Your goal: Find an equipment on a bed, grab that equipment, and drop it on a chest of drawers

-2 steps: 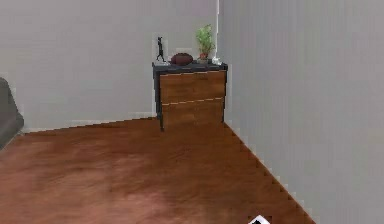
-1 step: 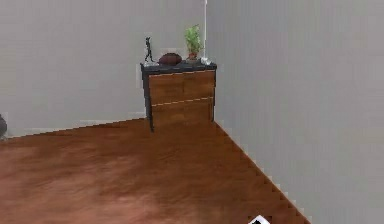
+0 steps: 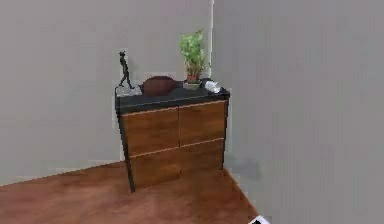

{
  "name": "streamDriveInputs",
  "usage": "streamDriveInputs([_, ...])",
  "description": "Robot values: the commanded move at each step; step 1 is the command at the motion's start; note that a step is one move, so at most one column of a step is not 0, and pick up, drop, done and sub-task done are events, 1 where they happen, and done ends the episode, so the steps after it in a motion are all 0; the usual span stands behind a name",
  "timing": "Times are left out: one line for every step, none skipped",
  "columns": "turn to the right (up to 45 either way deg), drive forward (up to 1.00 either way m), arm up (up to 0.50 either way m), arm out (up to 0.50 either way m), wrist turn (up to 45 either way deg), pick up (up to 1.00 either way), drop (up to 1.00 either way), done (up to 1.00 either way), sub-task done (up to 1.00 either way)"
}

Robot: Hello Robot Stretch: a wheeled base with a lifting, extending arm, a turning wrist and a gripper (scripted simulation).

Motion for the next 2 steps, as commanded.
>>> streamDriveInputs([0.0,1.00,0.00,0.00,0.0,0.00,0.00,0.00,0.00])
streamDriveInputs([45.0,0.00,0.00,0.00,0.0,0.00,0.00,0.00,0.00])
